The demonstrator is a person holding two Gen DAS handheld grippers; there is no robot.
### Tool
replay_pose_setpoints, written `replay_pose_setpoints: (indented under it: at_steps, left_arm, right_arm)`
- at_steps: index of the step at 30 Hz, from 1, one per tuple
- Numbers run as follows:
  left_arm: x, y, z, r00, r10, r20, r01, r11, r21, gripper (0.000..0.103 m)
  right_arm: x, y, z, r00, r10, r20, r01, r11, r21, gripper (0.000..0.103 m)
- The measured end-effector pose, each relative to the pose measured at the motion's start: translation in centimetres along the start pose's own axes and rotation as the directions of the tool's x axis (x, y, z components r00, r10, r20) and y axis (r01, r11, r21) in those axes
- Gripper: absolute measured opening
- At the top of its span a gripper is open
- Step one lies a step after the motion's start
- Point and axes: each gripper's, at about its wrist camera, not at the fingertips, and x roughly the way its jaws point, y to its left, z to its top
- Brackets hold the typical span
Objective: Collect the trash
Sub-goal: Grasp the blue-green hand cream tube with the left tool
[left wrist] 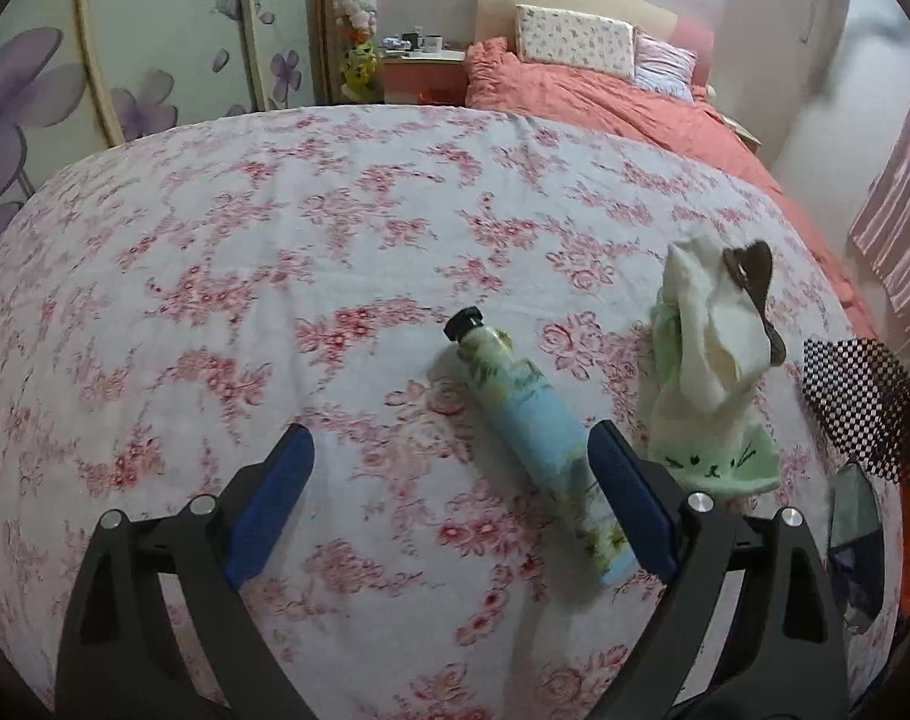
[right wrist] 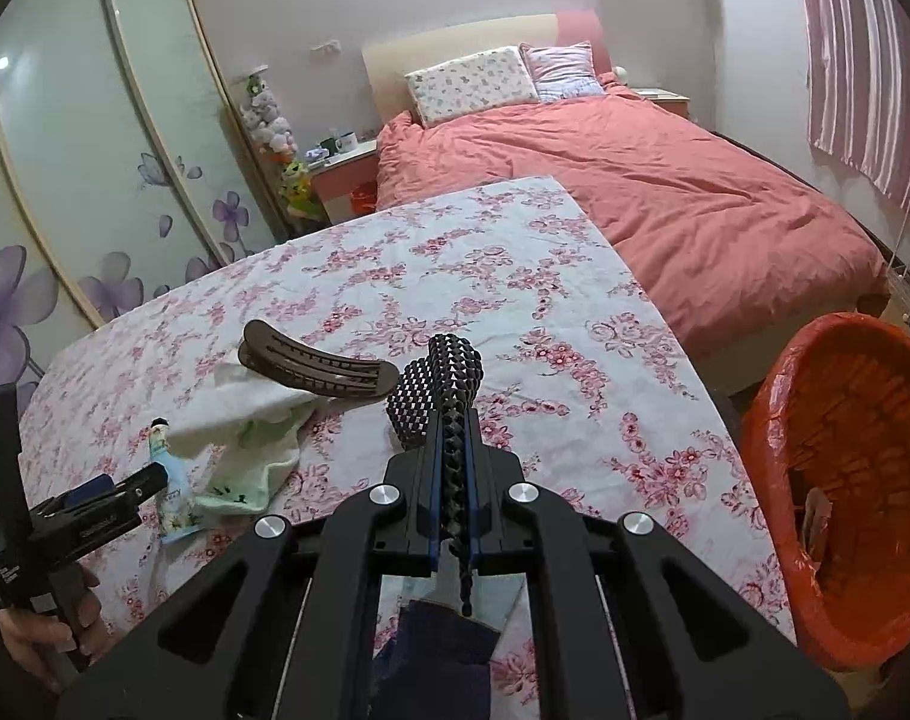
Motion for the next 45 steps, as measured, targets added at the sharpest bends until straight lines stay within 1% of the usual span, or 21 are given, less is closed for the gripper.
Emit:
replay_pose_setpoints:
  at_steps: [4, 6, 7, 8, 9, 10, 11, 12, 14, 15, 17, 19, 21, 22, 28, 30, 33, 36, 38, 40, 45]
  left_arm:
    - [0.5, 0.0, 0.3, 1.0, -0.028, -0.004, 0.028, 0.999, -0.036, 0.08]
    - [1.0, -0.3, 0.5, 0.999, -0.046, -0.007, 0.046, 0.997, -0.055, 0.078]
    - [1.5, -0.5, 0.7, 0.999, -0.045, -0.006, 0.045, 0.997, -0.057, 0.075]
    - [1.6, -0.8, 0.7, 0.999, -0.03, 0.011, 0.03, 0.998, -0.046, 0.064]
    - [1.8, -1.2, 0.8, 0.999, -0.033, 0.024, 0.033, 0.999, -0.02, 0.058]
    - [1.8, -1.6, 0.8, 0.998, -0.054, 0.033, 0.053, 0.998, 0.018, 0.044]
    - [1.7, -1.8, 0.8, 0.996, -0.081, 0.034, 0.08, 0.996, 0.042, 0.039]
    - [1.7, -1.8, 0.7, 0.994, -0.107, 0.032, 0.105, 0.993, 0.055, 0.039]
    - [1.7, -1.7, 0.8, 0.994, -0.1, 0.034, 0.099, 0.994, 0.045, 0.041]
    - [1.8, -1.5, 1.0, 0.995, -0.095, 0.032, 0.094, 0.995, 0.023, 0.042]
    - [2.0, -1.3, 1.4, 0.995, -0.096, 0.029, 0.096, 0.995, -0.003, 0.052]
    - [2.2, -1.2, 1.7, 0.996, -0.086, 0.03, 0.087, 0.996, -0.02, 0.054]
    - [2.3, -1.1, 1.9, 0.995, -0.089, 0.035, 0.09, 0.996, -0.012, 0.052]
    - [2.3, -1.0, 1.8, 0.995, -0.09, 0.035, 0.089, 0.996, 0.007, 0.044]
    - [1.5, 0.6, 0.7, 0.991, -0.125, 0.037, 0.123, 0.99, 0.064, 0.038]
    - [1.5, 1.1, 0.7, 0.992, -0.121, 0.039, 0.118, 0.991, 0.059, 0.038]
    - [1.5, 1.0, 0.9, 0.992, -0.116, 0.038, 0.115, 0.993, 0.036, 0.046]
    - [1.7, 0.1, 1.1, 0.993, -0.116, 0.036, 0.115, 0.992, 0.05, 0.049]
    - [2.0, -0.5, 1.2, 0.994, -0.099, 0.038, 0.096, 0.993, 0.068, 0.049]
    - [2.2, -0.7, 1.4, 0.995, -0.095, 0.039, 0.092, 0.993, 0.072, 0.049]
    - [2.3, -1.0, 1.5, 0.994, -0.103, 0.04, 0.1, 0.992, 0.074, 0.04]
  right_arm:
    - [0.0, 0.3, -0.1, 1.0, 0.002, -0.003, -0.002, 1.0, -0.002, 0.006]
    - [0.1, 0.3, -0.1, 1.0, 0.003, -0.004, -0.003, 1.0, 0.002, 0.006]
    - [0.1, 0.3, -0.1, 1.0, 0.004, -0.005, -0.004, 1.0, 0.004, 0.006]
    - [0.1, 0.2, -0.1, 1.0, 0.006, -0.005, -0.006, 1.0, 0.006, 0.006]
    - [0.1, 0.1, -0.1, 1.0, 0.007, -0.005, -0.007, 1.0, 0.009, 0.006]
    - [0.1, 0.0, -0.1, 1.0, 0.009, -0.005, -0.009, 1.0, 0.011, 0.006]
    - [0.1, 0.0, -0.2, 1.0, 0.01, -0.005, -0.01, 1.0, 0.012, 0.006]
    - [0.1, -0.1, -0.2, 1.0, 0.012, -0.004, -0.012, 1.0, 0.014, 0.006]
    - [0.4, -0.3, -0.2, 1.0, 0.014, -0.007, -0.013, 1.0, 0.022, 0.006]
    - [0.5, -0.3, -0.3, 1.0, 0.016, -0.009, -0.016, 1.0, 0.025, 0.006]
    - [0.7, -0.3, -0.3, 1.0, 0.021, -0.013, -0.02, 0.999, 0.028, 0.006]
    - [0.8, -0.3, -0.4, 1.0, 0.024, -0.015, -0.023, 0.999, 0.027, 0.006]
    - [0.8, -0.5, -0.3, 1.0, 0.027, -0.015, -0.026, 0.999, 0.031, 0.006]
    - [0.8, -0.4, -0.3, 1.0, 0.027, -0.014, -0.026, 0.999, 0.031, 0.006]
    - [1.2, -0.7, -0.3, 0.999, 0.042, -0.017, -0.042, 0.998, 0.042, 0.006]
    - [1.3, -0.6, -0.3, 0.999, 0.048, -0.018, -0.047, 0.998, 0.041, 0.006]
    - [1.3, -0.6, -0.3, 0.998, 0.053, -0.019, -0.052, 0.998, 0.04, 0.006]
    - [1.4, -0.6, -0.3, 0.998, 0.057, -0.02, -0.057, 0.998, 0.041, 0.006]
    - [1.4, -0.6, -0.3, 0.998, 0.058, -0.019, -0.057, 0.998, 0.042, 0.006]
    - [1.4, -0.6, -0.3, 0.998, 0.06, -0.019, -0.059, 0.997, 0.043, 0.006]
    - [1.6, -0.6, -0.3, 0.998, 0.063, -0.022, -0.062, 0.997, 0.046, 0.006]
